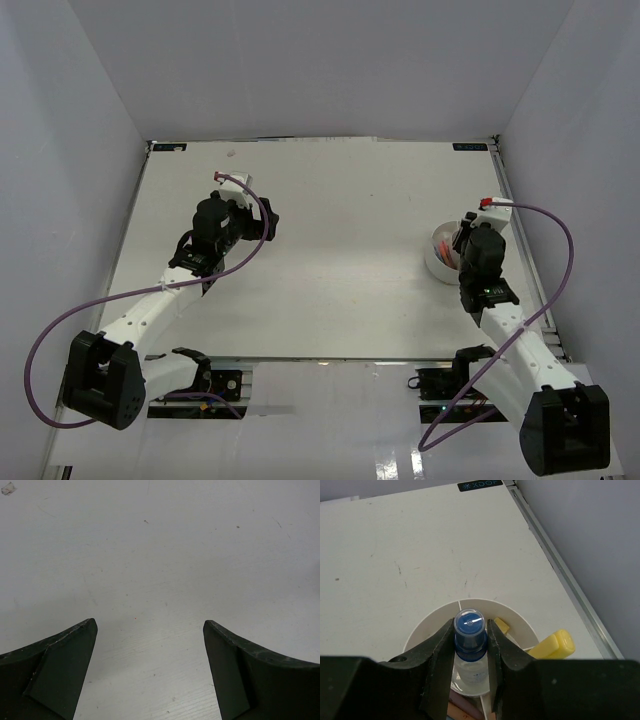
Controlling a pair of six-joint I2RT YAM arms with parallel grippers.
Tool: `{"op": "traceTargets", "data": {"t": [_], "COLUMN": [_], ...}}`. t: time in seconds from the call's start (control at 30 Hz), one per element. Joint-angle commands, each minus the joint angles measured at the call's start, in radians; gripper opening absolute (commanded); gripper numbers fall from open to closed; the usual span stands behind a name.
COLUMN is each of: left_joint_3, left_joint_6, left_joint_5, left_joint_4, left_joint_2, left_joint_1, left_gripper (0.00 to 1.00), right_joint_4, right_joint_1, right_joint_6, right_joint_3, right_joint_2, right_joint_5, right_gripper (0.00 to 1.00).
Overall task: Sort the stationery into containers
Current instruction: Place the stationery in the storage box.
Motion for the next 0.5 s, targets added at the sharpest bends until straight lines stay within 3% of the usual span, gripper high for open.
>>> {"op": "traceTargets", "data": {"t": [0.0,0.17,0.47], "left_joint_3": [0.034,0.034,0.030], "left_joint_6": [-0.006,-0.004,-0.006], "left_joint_5": [-0.016,-0.015,-0.016], "left_joint_4": [0.001,0.001,0.001], "left_joint_2": [-0.011,-0.016,-0.034], "left_joint_1": [-0.003,-0.003,-0.003], "left_gripper": [0.98,0.98,0.98], "right_joint_4": [0.199,0.233,0.196], "right_joint_1": [-0.008,-0.012,-0.012], "right_joint_6": [-0.009,-0.008,0.001], "right_joint_3": [-0.024,-0.052,-0.044], "right_joint_2": [0.012,0.049,0.020], "right_joint_5": [0.008,0.020,-0.017], "right_gripper": [0.08,0.11,0.58]}}
